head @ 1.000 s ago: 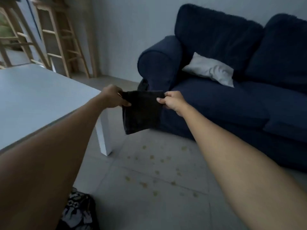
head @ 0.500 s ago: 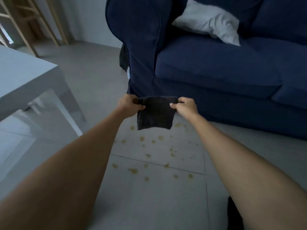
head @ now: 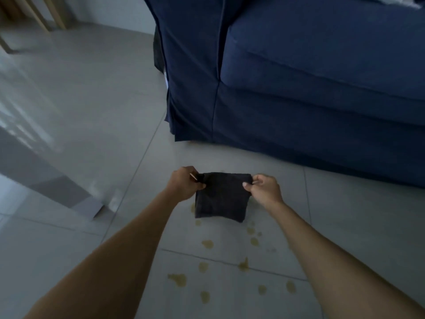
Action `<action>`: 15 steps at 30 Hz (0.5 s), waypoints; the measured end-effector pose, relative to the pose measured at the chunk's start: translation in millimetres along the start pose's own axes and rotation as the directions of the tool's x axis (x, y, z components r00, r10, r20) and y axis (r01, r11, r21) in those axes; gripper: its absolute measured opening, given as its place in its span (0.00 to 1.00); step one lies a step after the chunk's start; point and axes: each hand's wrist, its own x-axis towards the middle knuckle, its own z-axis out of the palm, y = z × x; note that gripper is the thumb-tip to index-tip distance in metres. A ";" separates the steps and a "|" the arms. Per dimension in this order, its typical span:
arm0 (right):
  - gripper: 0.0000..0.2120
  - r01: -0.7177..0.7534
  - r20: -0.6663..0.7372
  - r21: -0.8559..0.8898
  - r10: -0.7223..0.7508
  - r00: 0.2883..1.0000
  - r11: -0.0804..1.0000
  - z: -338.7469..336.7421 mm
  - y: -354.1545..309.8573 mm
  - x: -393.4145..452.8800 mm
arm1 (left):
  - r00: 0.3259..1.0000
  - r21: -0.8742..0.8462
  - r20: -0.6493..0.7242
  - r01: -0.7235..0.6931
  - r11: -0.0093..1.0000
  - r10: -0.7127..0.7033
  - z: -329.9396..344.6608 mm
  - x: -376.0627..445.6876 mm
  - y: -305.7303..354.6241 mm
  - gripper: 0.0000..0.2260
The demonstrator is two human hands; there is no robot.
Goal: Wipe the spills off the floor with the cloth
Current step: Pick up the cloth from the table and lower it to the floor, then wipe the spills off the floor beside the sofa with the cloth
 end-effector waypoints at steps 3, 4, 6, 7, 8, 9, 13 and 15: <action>0.04 0.014 -0.060 0.004 -0.014 0.998 1.000 15.6 5.3 34.6 | 1.000 -0.011 -0.005 -0.015 1.000 0.015 11.8 41.4 -3.1 0.14; 0.05 0.021 -0.087 0.007 -0.021 0.996 1.000 20.9 6.8 46.9 | 1.000 -0.019 -0.017 -0.022 1.000 0.021 16.0 55.0 -4.1 0.14; 0.05 0.036 -0.136 0.013 -0.034 0.990 0.999 31.1 9.1 70.1 | 0.998 -0.026 -0.057 -0.040 0.999 0.039 22.7 80.2 -4.6 0.13; 0.05 0.043 -0.163 0.009 -0.041 0.986 0.999 36.1 10.0 81.5 | 0.996 -0.027 -0.079 -0.054 0.998 0.051 25.3 91.7 -4.4 0.13; 0.05 0.053 -0.189 0.001 -0.052 0.981 0.999 40.5 10.5 92.2 | 0.993 -0.031 -0.098 -0.066 0.997 0.063 27.6 102.5 -3.9 0.13; 0.05 0.062 -0.211 -0.006 -0.062 0.976 0.998 44.8 10.8 102.1 | 0.991 -0.037 -0.114 -0.079 0.996 0.074 29.2 112.1 -3.1 0.13; 0.04 0.065 -0.254 -0.073 -0.081 0.964 0.995 59.8 13.6 128.5 | 0.985 -0.007 -0.146 -0.097 0.995 0.095 37.8 144.7 -5.1 0.12; 0.07 0.053 -0.272 -0.116 -0.083 0.959 0.992 68.2 17.9 135.9 | 0.989 0.043 -0.120 -0.087 0.995 0.092 45.7 156.2 -11.6 0.12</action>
